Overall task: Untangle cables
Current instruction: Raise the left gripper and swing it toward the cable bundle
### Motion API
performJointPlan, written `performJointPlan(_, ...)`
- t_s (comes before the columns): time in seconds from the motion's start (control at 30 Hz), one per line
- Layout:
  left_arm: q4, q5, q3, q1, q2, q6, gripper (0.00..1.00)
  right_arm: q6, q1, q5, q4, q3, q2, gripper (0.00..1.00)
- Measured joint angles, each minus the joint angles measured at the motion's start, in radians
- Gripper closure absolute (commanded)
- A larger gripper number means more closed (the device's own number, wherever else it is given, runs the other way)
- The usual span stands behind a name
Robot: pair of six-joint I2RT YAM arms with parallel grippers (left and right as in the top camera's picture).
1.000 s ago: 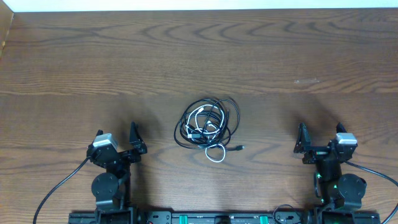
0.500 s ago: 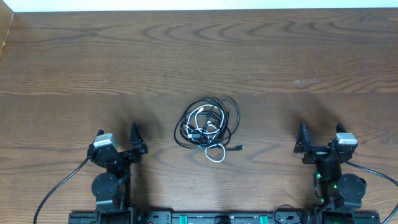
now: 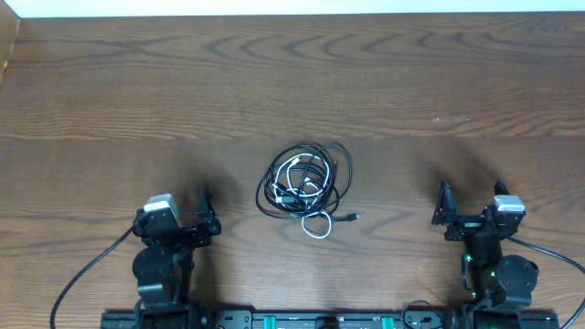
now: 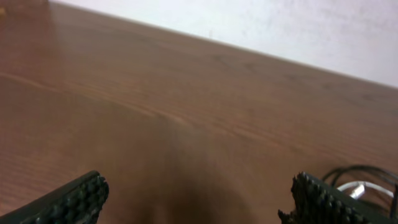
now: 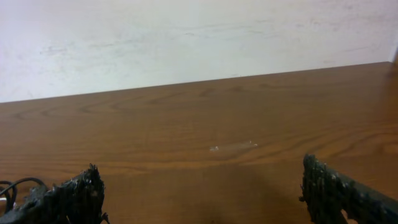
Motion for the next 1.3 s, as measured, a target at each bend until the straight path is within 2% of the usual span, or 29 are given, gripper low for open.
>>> performJointPlan(0.67,-0.171,0.007,0.367,0.000,0.569,0.000,0.05,0.000,0.000,0.003,0.000,0.000,0.000,0.01)
performJointPlan(0.97,-0.278,0.019,0.493,0.000,0.729,0.004,0.05,0.000,0.000,0.003,0.000,0.000,0.000,0.01)
performJointPlan(1.3,-0.363,0.021,0.580,0.000,0.830,0.020,0.05,0.000,0.000,0.003,0.000,0.000,0.000,0.01)
